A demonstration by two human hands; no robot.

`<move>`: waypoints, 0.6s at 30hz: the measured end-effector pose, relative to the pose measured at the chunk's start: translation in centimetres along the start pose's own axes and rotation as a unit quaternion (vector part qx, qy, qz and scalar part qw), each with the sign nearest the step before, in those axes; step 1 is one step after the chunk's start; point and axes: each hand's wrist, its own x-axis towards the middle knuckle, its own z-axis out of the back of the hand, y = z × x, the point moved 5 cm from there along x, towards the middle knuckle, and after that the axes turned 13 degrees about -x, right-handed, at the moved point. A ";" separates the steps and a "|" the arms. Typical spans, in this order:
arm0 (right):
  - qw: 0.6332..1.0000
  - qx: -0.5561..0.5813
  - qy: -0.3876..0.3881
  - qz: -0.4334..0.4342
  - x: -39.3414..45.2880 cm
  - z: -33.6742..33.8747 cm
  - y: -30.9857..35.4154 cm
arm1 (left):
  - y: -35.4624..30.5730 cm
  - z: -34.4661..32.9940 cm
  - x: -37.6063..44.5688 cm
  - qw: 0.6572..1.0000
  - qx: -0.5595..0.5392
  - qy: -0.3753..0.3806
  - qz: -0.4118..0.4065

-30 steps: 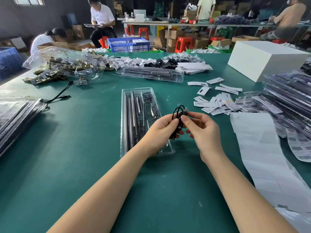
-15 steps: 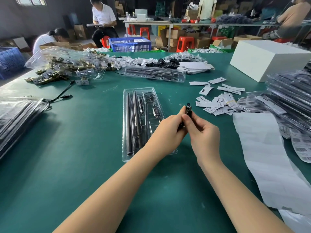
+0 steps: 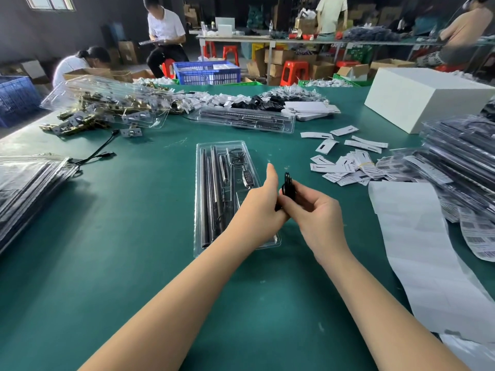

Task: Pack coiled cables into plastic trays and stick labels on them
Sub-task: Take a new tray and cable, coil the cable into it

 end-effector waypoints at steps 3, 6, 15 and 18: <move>0.999 -0.011 -0.036 0.003 -0.1 0.2 0.1 | -0.5 0.1 0.0 1.000 0.012 0.023 0.011; 0.994 0.067 -0.065 -0.057 0.3 0.6 -0.2 | -0.8 1.1 0.0 0.996 -0.001 0.072 0.054; 0.950 0.171 -0.066 -0.252 1.3 3.7 -1.8 | 1.9 3.9 -3.7 0.924 0.324 0.162 0.124; 0.950 0.166 -0.044 -0.261 1.2 3.5 -1.9 | 1.8 3.6 -3.8 0.940 0.310 0.097 0.104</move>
